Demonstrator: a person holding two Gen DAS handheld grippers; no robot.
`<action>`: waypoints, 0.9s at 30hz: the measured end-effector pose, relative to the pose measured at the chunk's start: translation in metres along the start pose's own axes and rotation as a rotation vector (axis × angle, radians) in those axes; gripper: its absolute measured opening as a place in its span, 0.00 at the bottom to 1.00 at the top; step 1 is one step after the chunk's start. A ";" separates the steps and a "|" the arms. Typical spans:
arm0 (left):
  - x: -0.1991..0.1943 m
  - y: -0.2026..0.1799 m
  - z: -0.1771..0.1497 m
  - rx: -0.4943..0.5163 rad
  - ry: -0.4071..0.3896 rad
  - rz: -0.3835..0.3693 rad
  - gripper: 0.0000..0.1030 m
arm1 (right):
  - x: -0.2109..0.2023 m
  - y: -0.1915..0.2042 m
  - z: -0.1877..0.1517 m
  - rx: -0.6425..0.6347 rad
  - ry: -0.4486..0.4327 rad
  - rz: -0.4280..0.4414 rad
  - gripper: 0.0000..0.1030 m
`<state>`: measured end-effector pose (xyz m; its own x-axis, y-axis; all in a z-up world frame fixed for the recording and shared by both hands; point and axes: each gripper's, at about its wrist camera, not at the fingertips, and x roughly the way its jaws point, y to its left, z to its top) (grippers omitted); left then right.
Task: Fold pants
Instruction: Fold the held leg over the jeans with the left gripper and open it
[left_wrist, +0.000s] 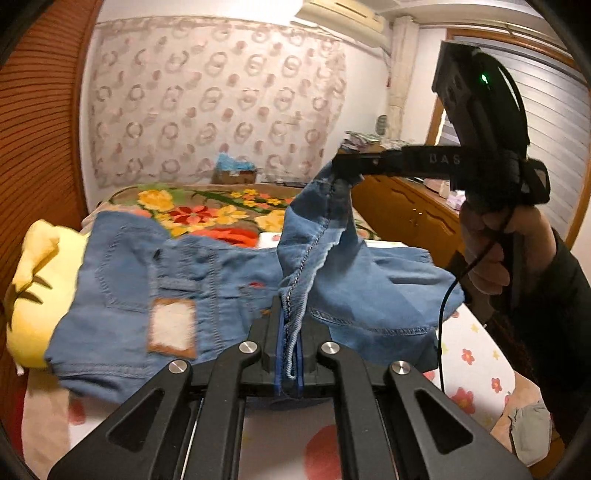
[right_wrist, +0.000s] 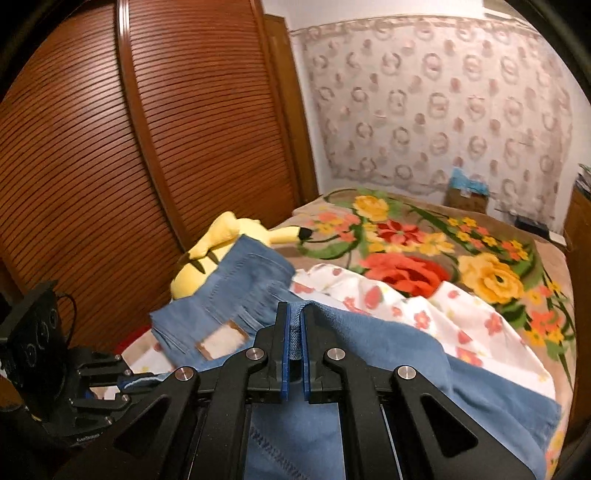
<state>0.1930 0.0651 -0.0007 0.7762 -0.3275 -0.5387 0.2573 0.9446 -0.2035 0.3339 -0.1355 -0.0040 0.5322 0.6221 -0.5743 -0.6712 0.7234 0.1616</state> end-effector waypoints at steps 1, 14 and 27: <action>0.000 0.005 -0.002 -0.007 0.003 0.005 0.06 | 0.008 0.000 0.004 -0.005 0.007 0.006 0.05; 0.024 0.061 -0.033 -0.084 0.094 0.044 0.06 | 0.118 0.013 0.055 -0.061 0.146 0.018 0.05; 0.033 0.082 -0.040 -0.122 0.149 0.084 0.12 | 0.181 0.017 0.072 -0.071 0.211 0.005 0.32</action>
<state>0.2171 0.1313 -0.0683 0.6963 -0.2551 -0.6709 0.1160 0.9624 -0.2455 0.4557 0.0113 -0.0470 0.4142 0.5439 -0.7298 -0.7119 0.6932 0.1125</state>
